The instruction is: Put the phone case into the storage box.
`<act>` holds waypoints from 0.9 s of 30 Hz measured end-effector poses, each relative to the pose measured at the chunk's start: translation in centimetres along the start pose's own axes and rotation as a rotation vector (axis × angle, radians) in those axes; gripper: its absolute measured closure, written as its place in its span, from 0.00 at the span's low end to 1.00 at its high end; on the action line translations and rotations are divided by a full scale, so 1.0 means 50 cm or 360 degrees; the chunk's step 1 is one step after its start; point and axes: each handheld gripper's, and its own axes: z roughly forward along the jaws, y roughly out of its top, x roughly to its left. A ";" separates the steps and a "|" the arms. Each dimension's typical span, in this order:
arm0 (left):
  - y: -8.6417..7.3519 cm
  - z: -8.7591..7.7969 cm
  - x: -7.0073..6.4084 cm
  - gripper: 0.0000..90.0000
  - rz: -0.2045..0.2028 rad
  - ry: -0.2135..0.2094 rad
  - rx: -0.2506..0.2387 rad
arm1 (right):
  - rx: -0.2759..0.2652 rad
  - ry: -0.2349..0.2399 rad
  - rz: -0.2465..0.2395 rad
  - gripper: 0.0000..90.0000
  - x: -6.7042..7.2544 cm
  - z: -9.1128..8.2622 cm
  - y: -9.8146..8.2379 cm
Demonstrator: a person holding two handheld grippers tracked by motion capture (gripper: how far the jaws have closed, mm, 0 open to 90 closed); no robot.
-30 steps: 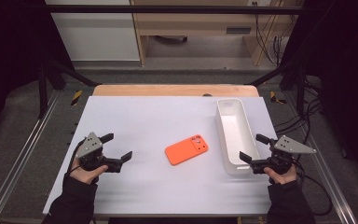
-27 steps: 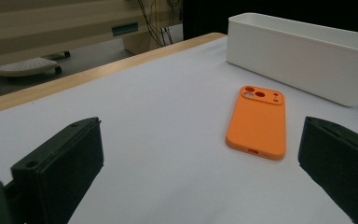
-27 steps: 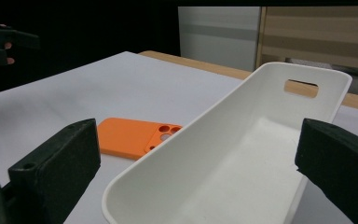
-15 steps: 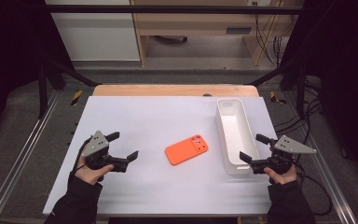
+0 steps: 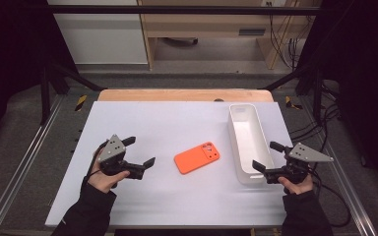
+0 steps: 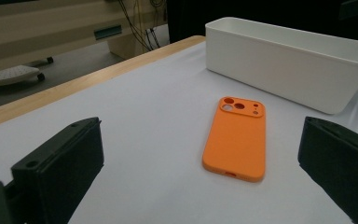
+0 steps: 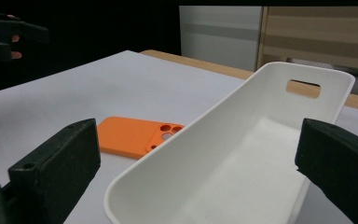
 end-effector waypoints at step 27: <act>0.037 0.125 -0.043 0.00 0.0067 -0.0126 0.0134 | -0.0001 0.0002 -0.0003 0.00 0.000 -0.001 0.000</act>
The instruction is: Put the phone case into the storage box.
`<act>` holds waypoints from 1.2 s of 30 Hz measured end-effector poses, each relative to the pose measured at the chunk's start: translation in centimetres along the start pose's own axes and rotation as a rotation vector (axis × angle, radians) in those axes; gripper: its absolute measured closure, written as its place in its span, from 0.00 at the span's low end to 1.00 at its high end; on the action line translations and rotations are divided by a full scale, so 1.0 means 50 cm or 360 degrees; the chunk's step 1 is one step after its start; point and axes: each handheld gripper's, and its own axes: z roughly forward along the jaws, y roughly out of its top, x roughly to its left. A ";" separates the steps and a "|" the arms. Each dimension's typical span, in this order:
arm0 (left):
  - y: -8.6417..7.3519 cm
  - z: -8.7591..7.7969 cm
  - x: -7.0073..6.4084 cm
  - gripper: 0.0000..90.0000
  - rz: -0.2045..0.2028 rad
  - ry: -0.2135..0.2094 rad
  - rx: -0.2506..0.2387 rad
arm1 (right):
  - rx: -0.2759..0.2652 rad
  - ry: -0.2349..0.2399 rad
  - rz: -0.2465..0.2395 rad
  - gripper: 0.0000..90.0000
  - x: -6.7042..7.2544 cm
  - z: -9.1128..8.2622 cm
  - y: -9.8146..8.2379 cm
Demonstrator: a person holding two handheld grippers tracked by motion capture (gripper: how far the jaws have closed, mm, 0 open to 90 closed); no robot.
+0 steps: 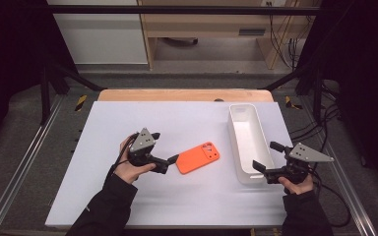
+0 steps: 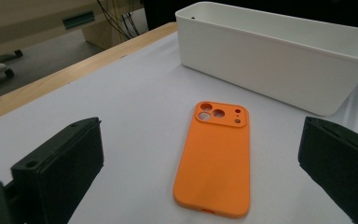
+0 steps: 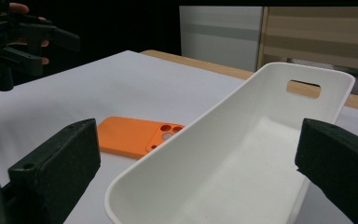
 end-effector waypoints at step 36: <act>0.057 0.127 -0.018 0.00 0.0072 -0.0109 0.0151 | -0.0002 0.0005 -0.0004 0.00 0.000 0.000 0.000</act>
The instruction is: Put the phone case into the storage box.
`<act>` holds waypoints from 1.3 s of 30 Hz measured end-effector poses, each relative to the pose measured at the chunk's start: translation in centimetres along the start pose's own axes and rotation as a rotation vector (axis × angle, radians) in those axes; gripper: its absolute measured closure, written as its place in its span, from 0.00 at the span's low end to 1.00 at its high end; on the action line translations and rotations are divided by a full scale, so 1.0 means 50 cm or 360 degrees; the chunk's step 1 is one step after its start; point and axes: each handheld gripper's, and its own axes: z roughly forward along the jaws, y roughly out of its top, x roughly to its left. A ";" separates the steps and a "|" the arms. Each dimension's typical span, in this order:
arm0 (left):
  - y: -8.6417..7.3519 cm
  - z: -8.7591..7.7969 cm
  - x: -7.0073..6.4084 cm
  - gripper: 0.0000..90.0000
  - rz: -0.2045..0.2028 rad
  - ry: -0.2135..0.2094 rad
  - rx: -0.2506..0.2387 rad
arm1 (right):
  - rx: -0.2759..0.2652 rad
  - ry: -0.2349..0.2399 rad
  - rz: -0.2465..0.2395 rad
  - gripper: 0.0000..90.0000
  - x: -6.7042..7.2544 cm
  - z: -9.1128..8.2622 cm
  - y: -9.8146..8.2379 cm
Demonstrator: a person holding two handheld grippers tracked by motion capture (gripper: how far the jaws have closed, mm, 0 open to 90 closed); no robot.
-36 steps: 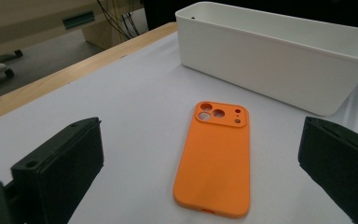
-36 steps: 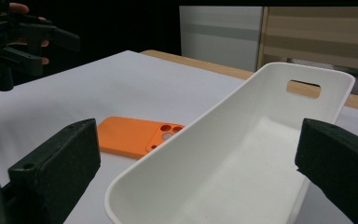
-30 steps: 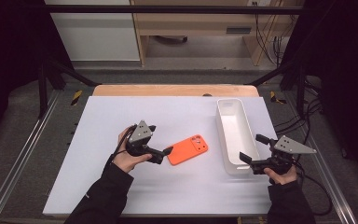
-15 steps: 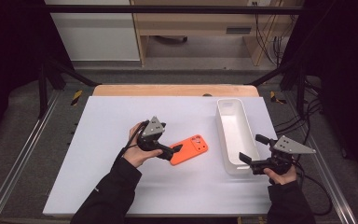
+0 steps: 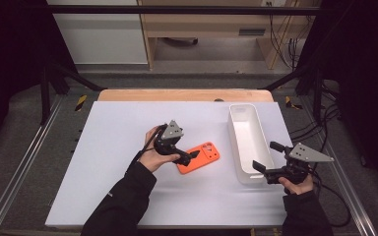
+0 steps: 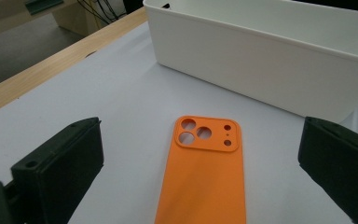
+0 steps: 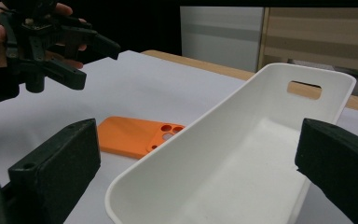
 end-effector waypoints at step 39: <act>-0.012 0.102 0.013 0.00 0.0025 -0.0069 0.0244 | 0.0003 0.0006 -0.0003 0.00 0.000 0.000 0.000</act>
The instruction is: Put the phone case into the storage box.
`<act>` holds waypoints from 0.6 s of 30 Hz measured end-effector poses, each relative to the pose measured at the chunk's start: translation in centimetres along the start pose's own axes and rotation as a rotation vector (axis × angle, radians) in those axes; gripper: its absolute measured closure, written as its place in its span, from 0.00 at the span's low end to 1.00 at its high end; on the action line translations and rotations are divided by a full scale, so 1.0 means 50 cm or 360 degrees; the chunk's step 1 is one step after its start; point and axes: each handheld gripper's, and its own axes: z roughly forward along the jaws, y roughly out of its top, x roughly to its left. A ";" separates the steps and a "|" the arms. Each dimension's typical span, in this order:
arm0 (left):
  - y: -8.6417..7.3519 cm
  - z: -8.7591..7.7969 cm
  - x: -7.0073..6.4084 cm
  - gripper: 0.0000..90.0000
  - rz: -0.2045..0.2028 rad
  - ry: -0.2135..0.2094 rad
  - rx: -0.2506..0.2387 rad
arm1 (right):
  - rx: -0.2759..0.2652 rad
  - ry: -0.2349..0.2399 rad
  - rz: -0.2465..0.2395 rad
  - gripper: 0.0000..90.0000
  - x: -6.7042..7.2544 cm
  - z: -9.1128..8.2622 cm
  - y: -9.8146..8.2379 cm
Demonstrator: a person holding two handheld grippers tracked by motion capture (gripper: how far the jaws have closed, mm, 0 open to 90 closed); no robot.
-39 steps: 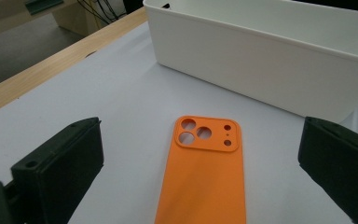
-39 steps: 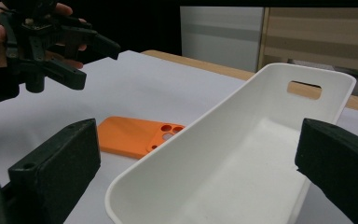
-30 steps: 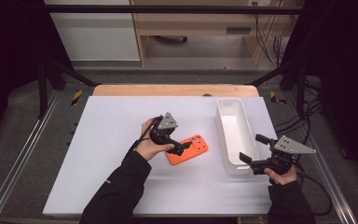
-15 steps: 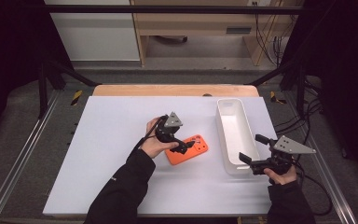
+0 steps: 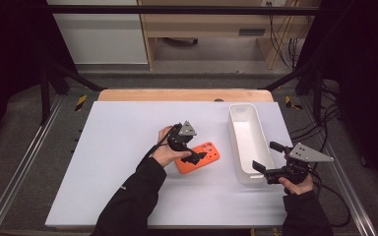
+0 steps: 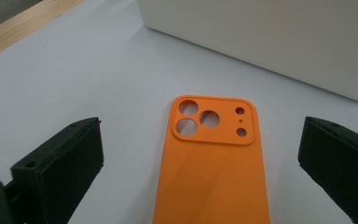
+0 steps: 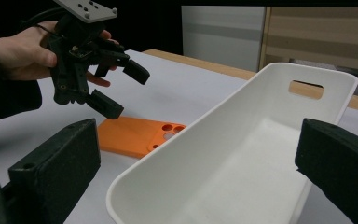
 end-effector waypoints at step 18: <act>-0.020 0.036 0.000 0.00 0.0008 -0.0038 0.0147 | -0.0005 0.0006 -0.0003 0.00 -0.001 -0.001 0.000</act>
